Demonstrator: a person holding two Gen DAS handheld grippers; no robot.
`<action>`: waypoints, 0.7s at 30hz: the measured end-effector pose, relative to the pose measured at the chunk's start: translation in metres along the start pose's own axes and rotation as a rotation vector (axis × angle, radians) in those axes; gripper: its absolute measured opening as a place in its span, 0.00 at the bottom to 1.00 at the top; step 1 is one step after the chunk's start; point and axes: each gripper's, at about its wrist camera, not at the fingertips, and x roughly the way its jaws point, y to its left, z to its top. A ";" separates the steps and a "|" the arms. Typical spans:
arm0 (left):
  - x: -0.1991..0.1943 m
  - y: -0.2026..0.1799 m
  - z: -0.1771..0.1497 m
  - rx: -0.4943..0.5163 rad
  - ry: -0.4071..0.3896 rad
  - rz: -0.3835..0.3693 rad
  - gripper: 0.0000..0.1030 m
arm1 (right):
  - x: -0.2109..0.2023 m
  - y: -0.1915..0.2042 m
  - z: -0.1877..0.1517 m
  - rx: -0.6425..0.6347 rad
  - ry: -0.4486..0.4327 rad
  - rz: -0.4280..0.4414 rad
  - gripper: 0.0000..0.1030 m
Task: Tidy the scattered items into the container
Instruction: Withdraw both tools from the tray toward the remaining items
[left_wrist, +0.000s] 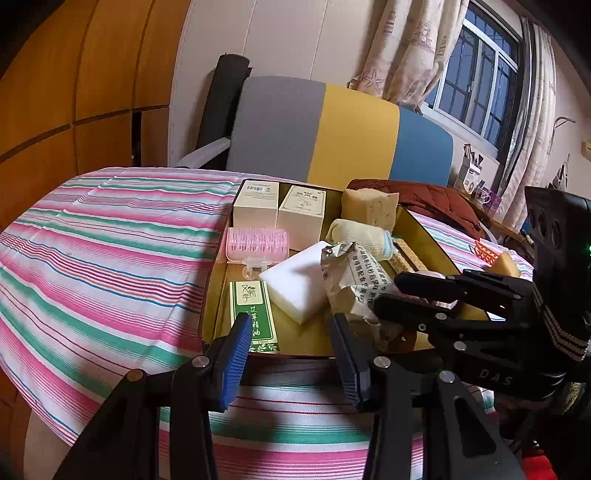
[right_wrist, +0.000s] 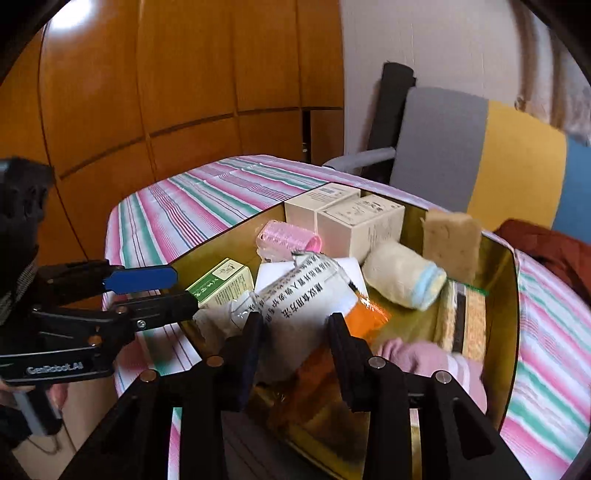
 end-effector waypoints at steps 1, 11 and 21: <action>0.000 -0.001 0.000 0.000 -0.001 -0.002 0.43 | 0.000 0.001 -0.001 -0.015 0.001 -0.010 0.36; -0.007 0.003 -0.002 -0.011 -0.016 0.011 0.43 | -0.001 -0.001 0.000 0.042 -0.010 0.043 0.38; -0.016 -0.007 0.003 -0.006 -0.042 -0.016 0.52 | -0.057 -0.030 -0.014 0.176 -0.109 0.023 0.50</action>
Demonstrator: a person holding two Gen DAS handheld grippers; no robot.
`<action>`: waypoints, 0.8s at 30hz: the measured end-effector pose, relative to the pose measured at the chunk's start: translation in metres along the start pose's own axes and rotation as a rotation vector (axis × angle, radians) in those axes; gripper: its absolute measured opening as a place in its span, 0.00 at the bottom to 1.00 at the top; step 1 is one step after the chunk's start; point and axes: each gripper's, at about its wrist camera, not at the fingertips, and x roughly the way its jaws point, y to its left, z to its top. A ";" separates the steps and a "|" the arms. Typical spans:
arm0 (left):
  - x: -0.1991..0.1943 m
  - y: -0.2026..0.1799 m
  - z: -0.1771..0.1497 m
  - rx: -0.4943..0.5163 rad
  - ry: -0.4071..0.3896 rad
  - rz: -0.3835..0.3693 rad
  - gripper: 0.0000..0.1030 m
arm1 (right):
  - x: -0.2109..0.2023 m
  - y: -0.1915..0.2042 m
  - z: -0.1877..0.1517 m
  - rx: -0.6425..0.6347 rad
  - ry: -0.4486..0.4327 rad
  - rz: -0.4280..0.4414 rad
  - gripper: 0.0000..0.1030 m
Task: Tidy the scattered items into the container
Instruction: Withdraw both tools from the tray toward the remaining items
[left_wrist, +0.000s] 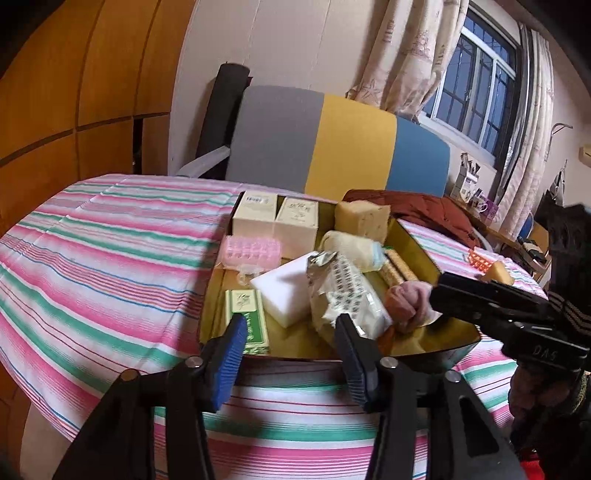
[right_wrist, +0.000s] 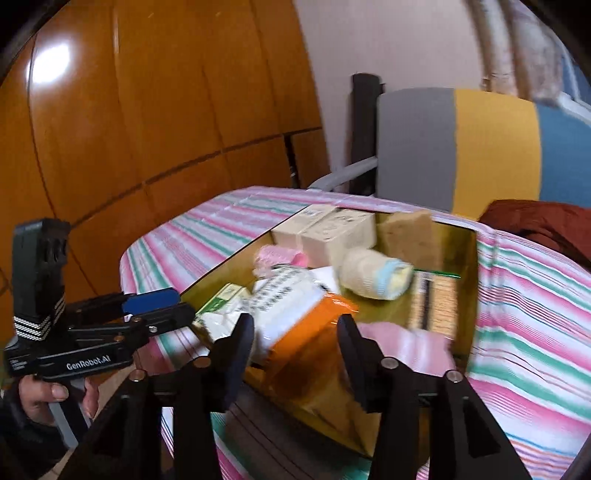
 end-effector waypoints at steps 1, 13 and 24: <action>-0.001 -0.003 0.001 0.007 -0.004 -0.007 0.53 | -0.006 -0.006 -0.002 0.015 -0.005 -0.013 0.53; 0.004 -0.080 0.007 0.170 0.024 -0.163 0.53 | -0.100 -0.141 -0.063 0.367 -0.028 -0.280 0.63; 0.019 -0.200 -0.015 0.401 0.115 -0.393 0.53 | -0.185 -0.233 -0.106 0.553 0.024 -0.413 0.76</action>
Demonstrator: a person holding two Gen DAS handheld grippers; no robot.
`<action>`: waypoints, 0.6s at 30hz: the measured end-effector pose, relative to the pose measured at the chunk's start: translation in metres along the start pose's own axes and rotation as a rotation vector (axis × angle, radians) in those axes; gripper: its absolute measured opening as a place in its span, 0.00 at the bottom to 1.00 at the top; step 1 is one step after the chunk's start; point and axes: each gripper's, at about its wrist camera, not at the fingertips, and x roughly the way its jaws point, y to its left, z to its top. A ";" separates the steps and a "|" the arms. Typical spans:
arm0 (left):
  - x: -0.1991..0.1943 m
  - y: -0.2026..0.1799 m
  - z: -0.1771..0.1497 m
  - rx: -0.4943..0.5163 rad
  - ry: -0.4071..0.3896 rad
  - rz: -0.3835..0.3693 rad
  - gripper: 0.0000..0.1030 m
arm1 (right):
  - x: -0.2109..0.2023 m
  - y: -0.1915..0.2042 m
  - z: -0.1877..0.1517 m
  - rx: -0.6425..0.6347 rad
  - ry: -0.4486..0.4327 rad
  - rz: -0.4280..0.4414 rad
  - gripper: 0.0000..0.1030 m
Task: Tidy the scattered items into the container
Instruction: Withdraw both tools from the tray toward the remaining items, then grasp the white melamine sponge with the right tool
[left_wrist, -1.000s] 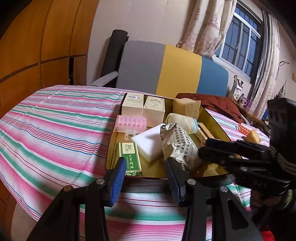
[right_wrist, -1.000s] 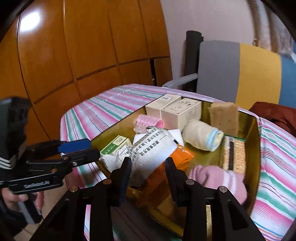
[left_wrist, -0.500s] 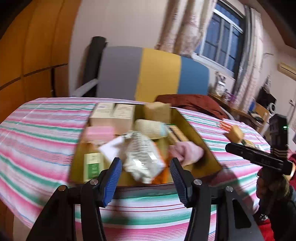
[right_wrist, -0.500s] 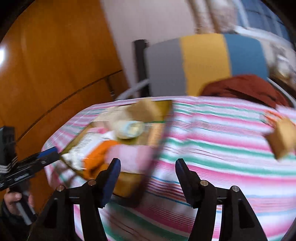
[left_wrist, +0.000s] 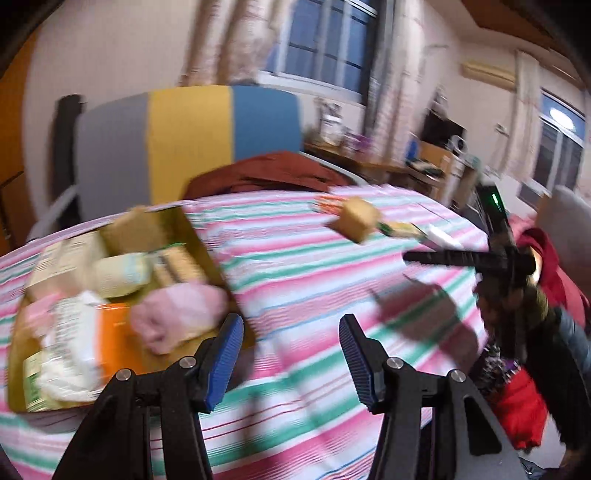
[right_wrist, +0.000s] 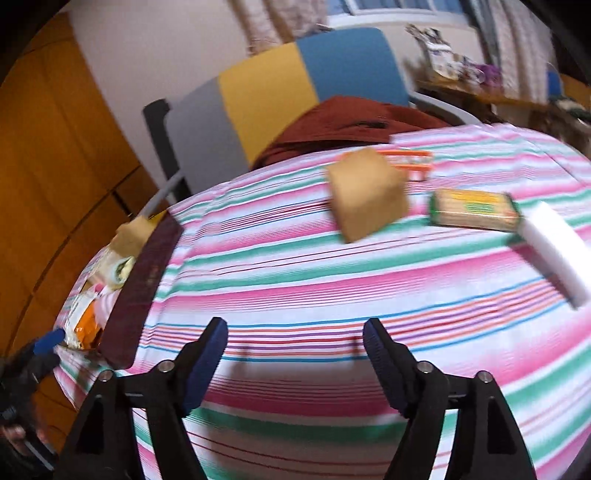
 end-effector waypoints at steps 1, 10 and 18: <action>0.007 -0.008 0.000 0.016 0.014 -0.011 0.53 | -0.005 -0.009 0.005 0.015 0.006 -0.006 0.77; 0.063 -0.062 -0.011 0.121 0.134 -0.114 0.53 | -0.051 -0.077 0.055 -0.002 0.081 -0.218 0.99; 0.084 -0.064 -0.016 0.127 0.184 -0.124 0.53 | -0.030 -0.125 0.094 -0.082 0.304 -0.302 1.00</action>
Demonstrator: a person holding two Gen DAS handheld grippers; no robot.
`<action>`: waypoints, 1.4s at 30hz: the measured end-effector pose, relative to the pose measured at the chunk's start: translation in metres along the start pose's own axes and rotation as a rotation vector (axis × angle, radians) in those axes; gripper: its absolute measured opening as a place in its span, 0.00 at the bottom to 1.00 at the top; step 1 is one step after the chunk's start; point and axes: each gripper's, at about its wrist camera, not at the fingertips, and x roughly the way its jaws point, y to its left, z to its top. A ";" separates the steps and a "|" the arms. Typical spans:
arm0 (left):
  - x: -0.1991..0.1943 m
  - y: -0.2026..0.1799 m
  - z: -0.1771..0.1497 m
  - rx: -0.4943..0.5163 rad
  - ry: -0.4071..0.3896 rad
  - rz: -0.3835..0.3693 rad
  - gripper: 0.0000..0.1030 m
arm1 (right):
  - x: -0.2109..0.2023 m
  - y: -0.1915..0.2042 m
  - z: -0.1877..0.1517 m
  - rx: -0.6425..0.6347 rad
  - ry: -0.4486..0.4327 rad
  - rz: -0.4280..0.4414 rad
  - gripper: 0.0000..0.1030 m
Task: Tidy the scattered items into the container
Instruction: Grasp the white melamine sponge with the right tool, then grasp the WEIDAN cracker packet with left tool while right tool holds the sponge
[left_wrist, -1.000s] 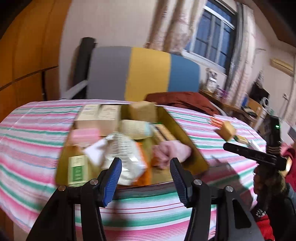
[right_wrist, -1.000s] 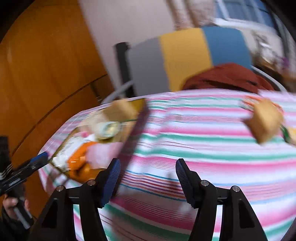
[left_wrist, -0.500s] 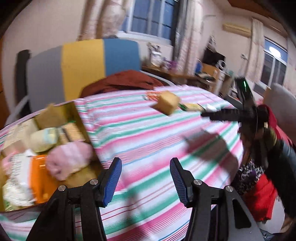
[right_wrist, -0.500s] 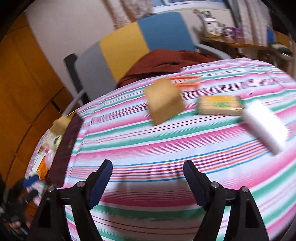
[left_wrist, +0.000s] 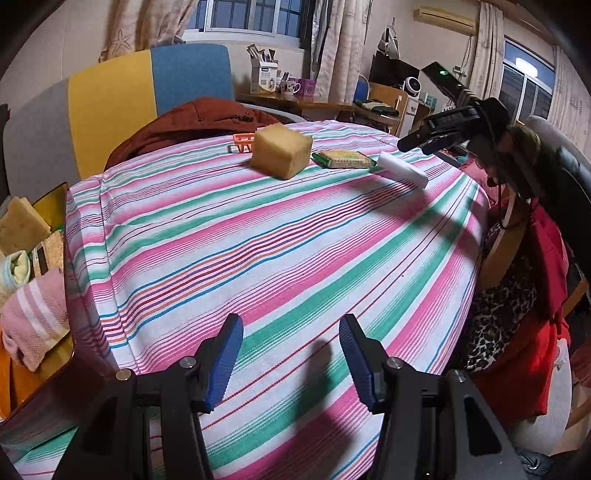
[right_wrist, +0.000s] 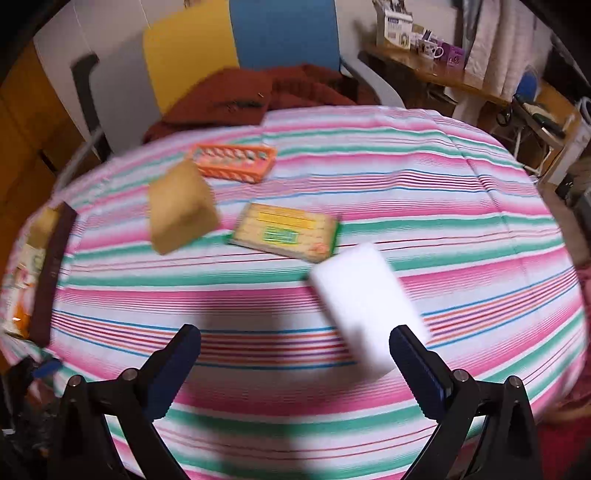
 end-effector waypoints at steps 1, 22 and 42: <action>0.001 0.001 0.001 -0.003 0.003 0.001 0.53 | 0.005 -0.003 0.004 -0.008 0.021 0.003 1.00; 0.021 0.003 0.012 0.004 0.044 -0.013 0.54 | 0.067 -0.049 0.025 -0.053 0.238 -0.031 1.00; 0.085 -0.061 0.146 0.315 -0.033 -0.206 0.54 | 0.045 -0.078 0.017 -0.010 0.213 -0.149 0.64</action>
